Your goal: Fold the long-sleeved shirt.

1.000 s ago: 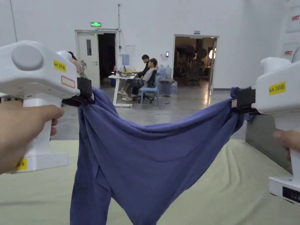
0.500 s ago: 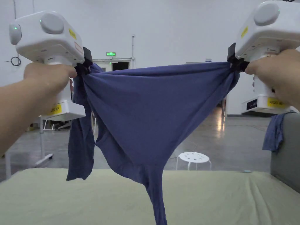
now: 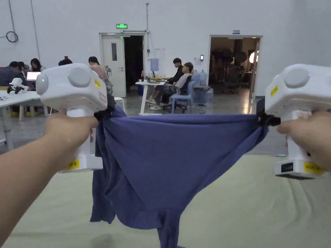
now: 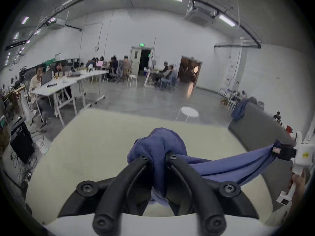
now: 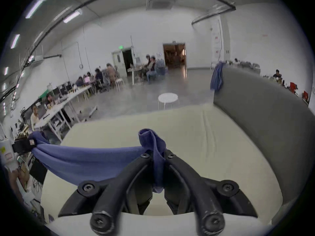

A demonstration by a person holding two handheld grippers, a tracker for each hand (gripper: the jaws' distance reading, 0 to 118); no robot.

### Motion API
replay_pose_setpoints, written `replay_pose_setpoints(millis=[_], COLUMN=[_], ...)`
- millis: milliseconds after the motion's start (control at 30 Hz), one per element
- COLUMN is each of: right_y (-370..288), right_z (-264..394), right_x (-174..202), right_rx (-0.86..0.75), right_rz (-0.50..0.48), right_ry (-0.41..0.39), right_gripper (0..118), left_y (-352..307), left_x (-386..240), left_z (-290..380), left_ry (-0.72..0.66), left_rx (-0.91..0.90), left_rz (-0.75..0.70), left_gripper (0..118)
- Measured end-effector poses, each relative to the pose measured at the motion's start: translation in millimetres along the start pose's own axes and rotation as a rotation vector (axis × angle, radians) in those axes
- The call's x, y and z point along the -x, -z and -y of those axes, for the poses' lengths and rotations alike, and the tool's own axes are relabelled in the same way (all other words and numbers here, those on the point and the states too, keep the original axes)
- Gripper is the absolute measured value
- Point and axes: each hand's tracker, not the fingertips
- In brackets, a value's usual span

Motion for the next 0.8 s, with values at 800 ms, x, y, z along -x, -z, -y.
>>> replay_pose_setpoints(millis=[800], right_y=[-126], right_z=[449], right_x=[-87], right_rx=[0.408], right_rz=[-0.128], right_ry=[-0.167], right_gripper=[6], left_y=[-205], left_x=[66], left_z=[411], left_ry=[0.072], left_rx=[0.498], left_rz=[-0.028], left_gripper=[10])
